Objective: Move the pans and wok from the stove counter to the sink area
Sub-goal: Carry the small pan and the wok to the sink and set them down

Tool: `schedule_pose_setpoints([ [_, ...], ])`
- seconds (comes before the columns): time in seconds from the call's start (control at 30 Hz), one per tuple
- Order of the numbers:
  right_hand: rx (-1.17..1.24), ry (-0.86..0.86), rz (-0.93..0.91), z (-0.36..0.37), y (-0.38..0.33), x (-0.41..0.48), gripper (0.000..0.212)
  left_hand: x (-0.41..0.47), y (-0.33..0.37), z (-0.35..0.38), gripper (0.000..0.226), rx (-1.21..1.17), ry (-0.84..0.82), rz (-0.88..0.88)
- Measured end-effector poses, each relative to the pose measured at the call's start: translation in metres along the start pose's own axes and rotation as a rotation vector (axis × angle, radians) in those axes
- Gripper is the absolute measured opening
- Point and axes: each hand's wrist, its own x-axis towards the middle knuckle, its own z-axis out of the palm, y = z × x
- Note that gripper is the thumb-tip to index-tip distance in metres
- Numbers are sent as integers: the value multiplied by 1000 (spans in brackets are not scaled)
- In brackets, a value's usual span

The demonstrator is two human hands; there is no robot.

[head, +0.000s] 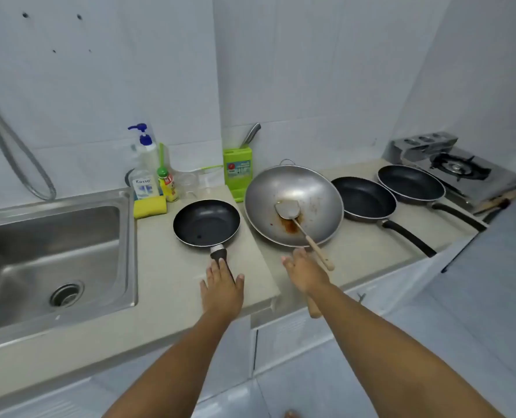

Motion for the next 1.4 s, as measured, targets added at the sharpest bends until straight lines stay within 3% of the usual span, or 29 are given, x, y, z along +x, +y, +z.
schedule_pose_setpoints([
  [0.27, 124, -50, 193, 32, 48, 5, 59, -12, -7, 16, 53, -586, 105, -84],
  [0.5, 589, -115, 401, 46, 71, 47, 50, -3, 9, 31, 56, -748, 92, -312],
  [0.7, 757, -201, 494, 43, 80, 78, 47, 20, 27, 30, 29, -912, 100, -466],
  [0.8, 836, -216, 554, 36, 80, 85, 46, 27, 33, 31, 28, -1055, 100, -546],
  [1.07, 1235, -413, 663, 17, 76, 97, 31, 38, 44, 36, 22, -1217, 83, -608],
  [1.2, 1227, -414, 701, 16, 71, 102, 33, 46, 49, 39, 22, -1322, 30, -656],
  [1.4, 1087, -262, 655, 16, 63, 108, 36, 62, 56, 48, 26, -1447, 74, -748],
])
